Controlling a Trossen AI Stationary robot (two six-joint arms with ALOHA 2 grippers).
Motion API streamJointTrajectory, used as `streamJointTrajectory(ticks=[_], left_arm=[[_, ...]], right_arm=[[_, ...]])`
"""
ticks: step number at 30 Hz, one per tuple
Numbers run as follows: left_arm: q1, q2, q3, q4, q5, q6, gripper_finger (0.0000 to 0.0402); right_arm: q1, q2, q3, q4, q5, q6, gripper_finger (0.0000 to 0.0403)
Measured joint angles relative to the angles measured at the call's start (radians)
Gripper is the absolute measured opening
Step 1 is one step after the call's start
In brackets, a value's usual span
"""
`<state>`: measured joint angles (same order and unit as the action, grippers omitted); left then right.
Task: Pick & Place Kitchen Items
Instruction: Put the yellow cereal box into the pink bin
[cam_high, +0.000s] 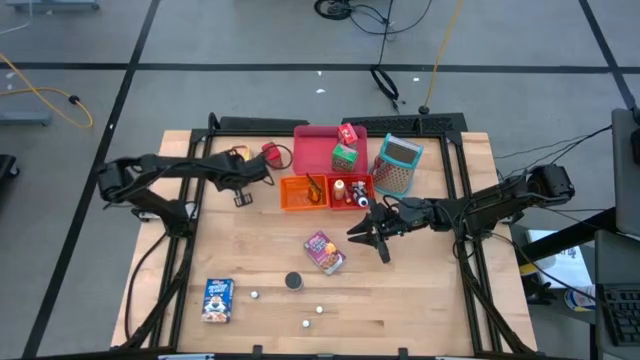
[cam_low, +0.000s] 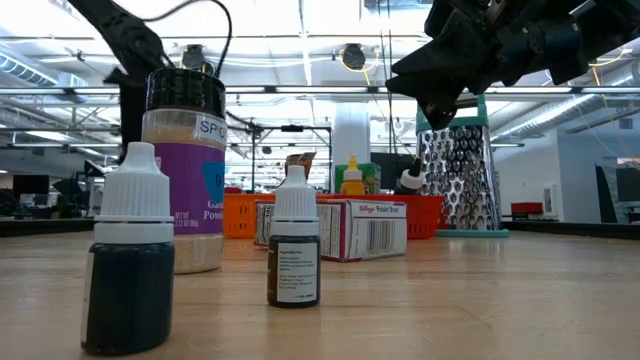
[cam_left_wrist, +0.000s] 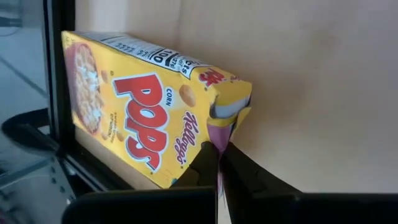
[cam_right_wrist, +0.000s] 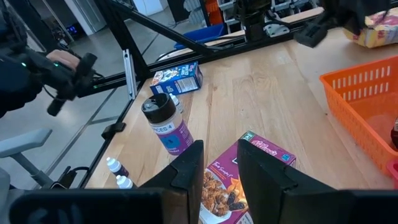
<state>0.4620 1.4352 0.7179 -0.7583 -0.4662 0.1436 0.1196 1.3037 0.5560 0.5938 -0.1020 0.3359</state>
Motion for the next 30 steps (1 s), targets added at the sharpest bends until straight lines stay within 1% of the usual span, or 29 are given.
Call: streamJointTrajectory(ticks=[6,10,13,17,23,25,30], left_arm=[[-0.024,-0.105,0.078,-0.152,0.057,-0.083,0.0],[-0.026,-0.172,0.163,-0.219,0.14,-0.14,0.0],[-0.025,-0.219,0.233,-0.227,0.231,-0.174,0.0],[-0.026,-0.262,0.332,-0.225,0.334,-0.206,0.0],[-0.026,-0.272,0.461,-0.206,0.427,-0.253,0.0],[-0.026,-0.272,0.481,-0.165,0.47,-0.27,0.0],[-0.025,-0.27,0.488,-0.03,0.619,-0.311,0.0]], right_arm=[[0.0,0.0,0.0,0.0,0.0,0.0,0.0089],[0.0,0.0,0.0,0.001,0.001,0.0,0.0089],[0.0,0.0,0.0,0.001,0.001,0.0,0.0089],[0.0,0.0,0.0,0.001,0.001,0.0,0.0089],[0.0,0.0,0.0,0.0,0.001,0.0,0.0089],[0.0,0.0,0.0,0.0,0.001,0.0,0.0089],[0.0,0.0,0.0,0.0,0.001,0.0,0.0089]])
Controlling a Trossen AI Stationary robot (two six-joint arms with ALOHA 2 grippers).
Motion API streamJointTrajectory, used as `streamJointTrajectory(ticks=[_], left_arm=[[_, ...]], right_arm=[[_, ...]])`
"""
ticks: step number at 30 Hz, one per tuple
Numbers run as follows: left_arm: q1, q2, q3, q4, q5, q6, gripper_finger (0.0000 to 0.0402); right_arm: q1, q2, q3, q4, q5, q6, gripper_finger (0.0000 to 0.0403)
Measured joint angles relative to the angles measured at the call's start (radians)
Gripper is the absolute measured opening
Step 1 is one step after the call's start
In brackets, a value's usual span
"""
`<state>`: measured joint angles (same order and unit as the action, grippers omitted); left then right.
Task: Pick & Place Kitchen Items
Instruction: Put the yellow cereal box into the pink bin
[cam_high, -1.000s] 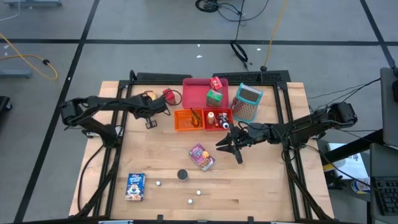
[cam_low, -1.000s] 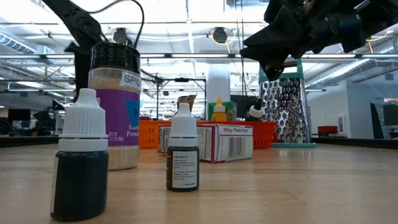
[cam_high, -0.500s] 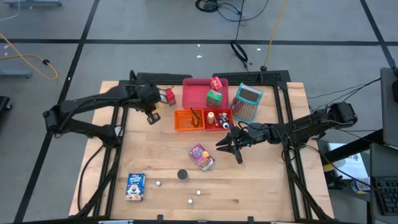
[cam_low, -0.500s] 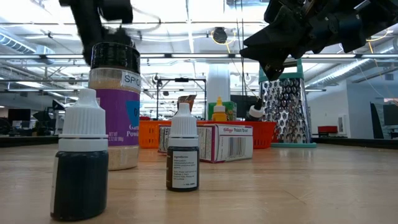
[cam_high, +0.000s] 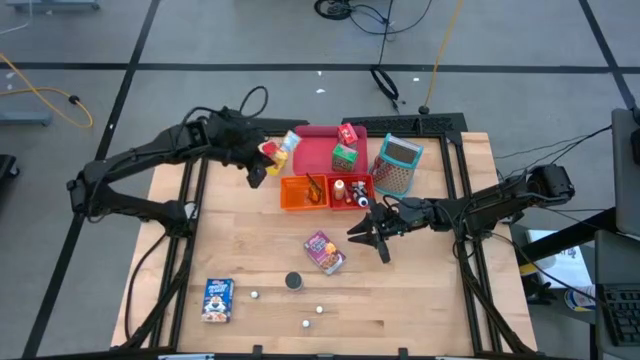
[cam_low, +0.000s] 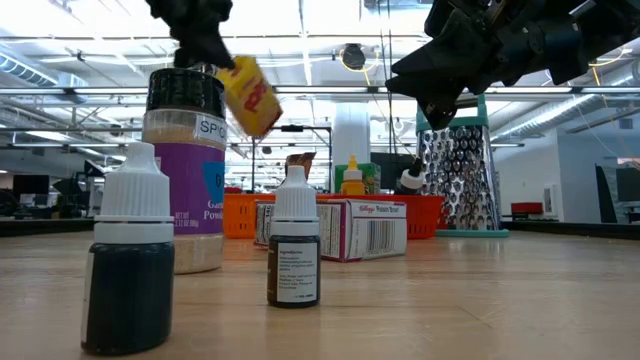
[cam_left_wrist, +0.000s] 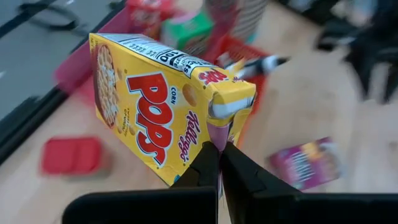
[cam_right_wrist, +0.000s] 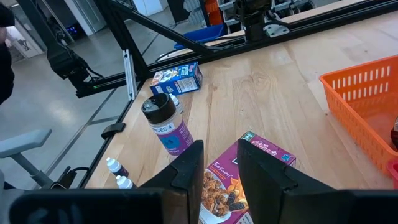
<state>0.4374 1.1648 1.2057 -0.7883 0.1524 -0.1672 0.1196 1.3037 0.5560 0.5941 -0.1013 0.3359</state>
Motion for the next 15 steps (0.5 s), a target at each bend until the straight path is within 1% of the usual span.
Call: streamJointTrajectory(ticks=[3,8,10,12,15], left_arm=[[0.0,0.0,-0.001,0.045,0.05,-0.028,0.0],[0.006,0.003,-0.001,0.119,0.075,-0.103,0.0],[0.018,0.006,-0.002,0.135,0.106,-0.116,0.0],[0.025,0.026,-0.002,0.156,0.137,-0.128,0.0],[0.036,0.074,-0.003,0.168,0.145,-0.133,0.0]], right_arm=[[0.0,0.0,0.0,0.0,0.0,0.0,0.0089],[0.0,0.0,0.0,0.0,-0.002,0.0,0.0089],[0.0,0.0,0.0,0.0,-0.002,0.0,0.0089],[0.0,0.0,0.0,0.0,-0.002,0.0,0.0089],[0.0,0.0,0.0,0.0,-0.003,0.0,0.0089]])
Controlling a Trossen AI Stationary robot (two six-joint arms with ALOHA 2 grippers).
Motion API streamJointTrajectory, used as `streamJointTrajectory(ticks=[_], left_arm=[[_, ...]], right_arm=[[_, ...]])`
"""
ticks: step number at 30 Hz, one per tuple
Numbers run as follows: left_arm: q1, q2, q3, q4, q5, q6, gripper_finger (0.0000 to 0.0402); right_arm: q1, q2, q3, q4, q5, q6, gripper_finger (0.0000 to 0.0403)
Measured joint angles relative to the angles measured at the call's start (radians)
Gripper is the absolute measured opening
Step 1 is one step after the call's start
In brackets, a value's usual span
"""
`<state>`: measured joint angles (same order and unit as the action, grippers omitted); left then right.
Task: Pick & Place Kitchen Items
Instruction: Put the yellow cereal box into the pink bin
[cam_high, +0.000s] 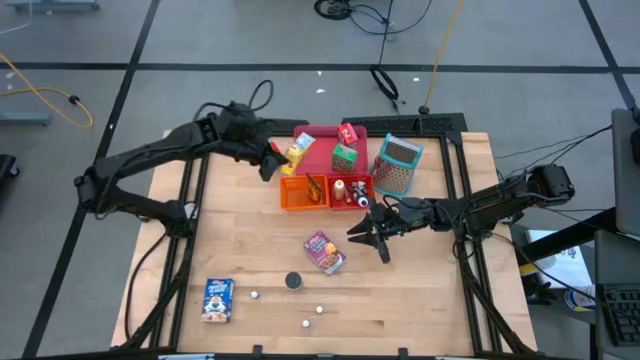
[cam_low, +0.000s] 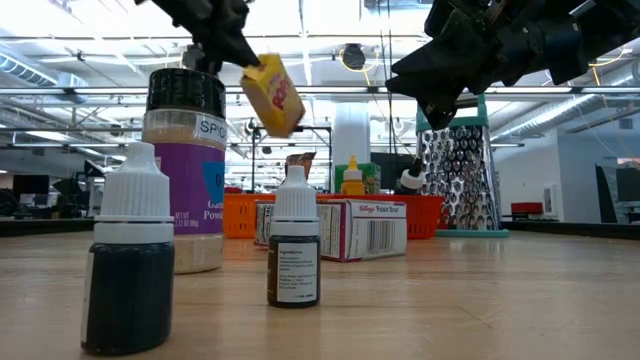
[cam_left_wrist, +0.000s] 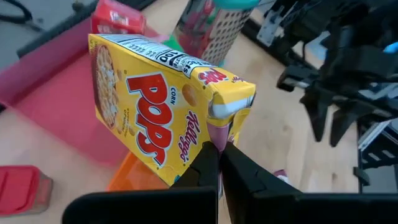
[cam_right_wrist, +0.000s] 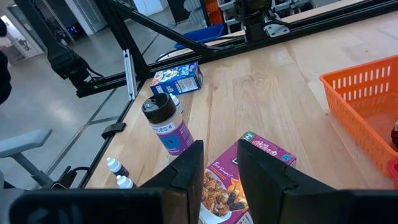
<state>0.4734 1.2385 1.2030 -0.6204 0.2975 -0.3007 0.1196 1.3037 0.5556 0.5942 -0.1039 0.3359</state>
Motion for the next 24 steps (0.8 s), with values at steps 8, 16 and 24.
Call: streamJointTrajectory(ticks=[8,16,24], left_arm=[[0.082,0.154,0.0,0.154,0.162,-0.063,0.0],[0.195,0.281,0.0,0.25,0.217,-0.154,0.0],[0.259,0.388,0.0,0.447,0.342,-0.321,0.0]], right_arm=[[0.0,0.0,0.0,0.0,-0.001,0.0,0.0089],[0.0,0.0,0.0,0.0,-0.001,0.0,0.0089],[0.0,0.0,0.0,0.0,-0.001,0.0,0.0089]])
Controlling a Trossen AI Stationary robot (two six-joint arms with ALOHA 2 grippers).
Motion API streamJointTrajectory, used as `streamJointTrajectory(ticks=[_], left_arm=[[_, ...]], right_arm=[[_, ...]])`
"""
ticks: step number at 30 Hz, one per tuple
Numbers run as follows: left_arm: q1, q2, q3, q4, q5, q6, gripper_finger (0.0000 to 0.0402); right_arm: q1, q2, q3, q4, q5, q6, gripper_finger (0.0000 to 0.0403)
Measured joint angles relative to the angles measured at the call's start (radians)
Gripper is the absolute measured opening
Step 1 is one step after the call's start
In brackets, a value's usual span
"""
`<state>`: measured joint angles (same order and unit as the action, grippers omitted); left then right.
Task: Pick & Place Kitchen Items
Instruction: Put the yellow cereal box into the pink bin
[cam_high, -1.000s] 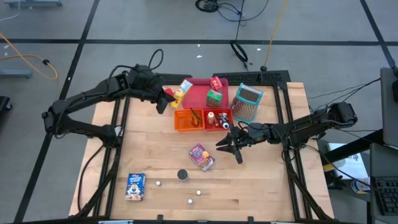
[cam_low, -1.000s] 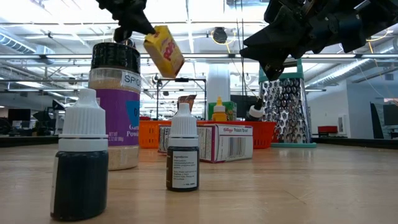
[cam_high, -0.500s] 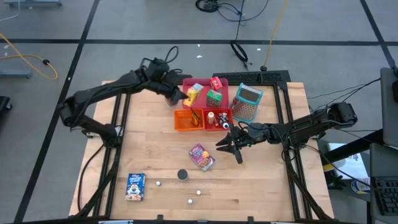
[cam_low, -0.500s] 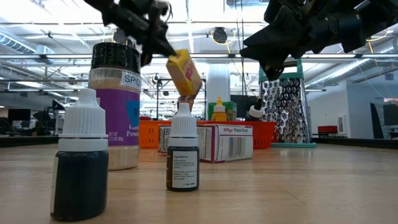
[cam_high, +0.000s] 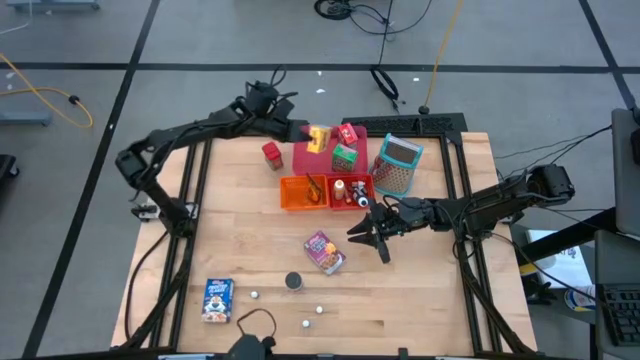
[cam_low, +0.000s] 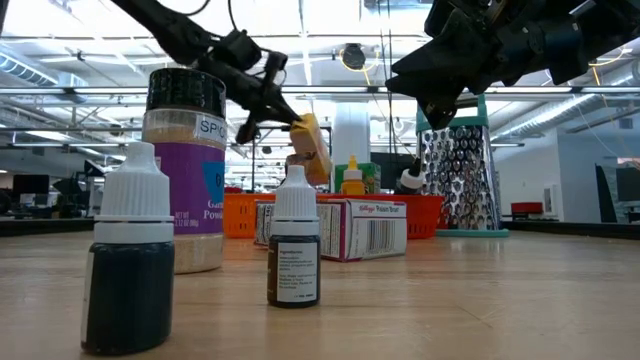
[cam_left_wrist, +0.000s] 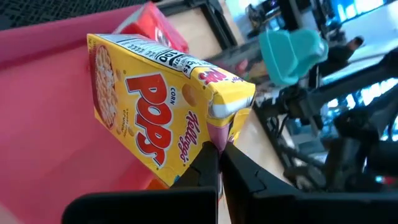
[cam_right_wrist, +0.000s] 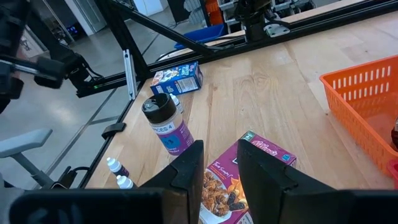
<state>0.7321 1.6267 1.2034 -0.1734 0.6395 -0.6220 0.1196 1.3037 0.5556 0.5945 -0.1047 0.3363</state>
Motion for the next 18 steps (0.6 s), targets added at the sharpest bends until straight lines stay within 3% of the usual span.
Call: streamJointTrajectory(ticks=[10,18], left_arm=[[0.026,0.088,0.0,0.083,0.018,-0.082,0.0],[0.025,0.089,0.001,0.162,0.021,-0.16,0.0]], right_arm=[[0.0,0.0,0.0,0.0,0.0,0.0,0.0089],[0.0,0.0,0.0,0.004,0.0,-0.003,0.0089]])
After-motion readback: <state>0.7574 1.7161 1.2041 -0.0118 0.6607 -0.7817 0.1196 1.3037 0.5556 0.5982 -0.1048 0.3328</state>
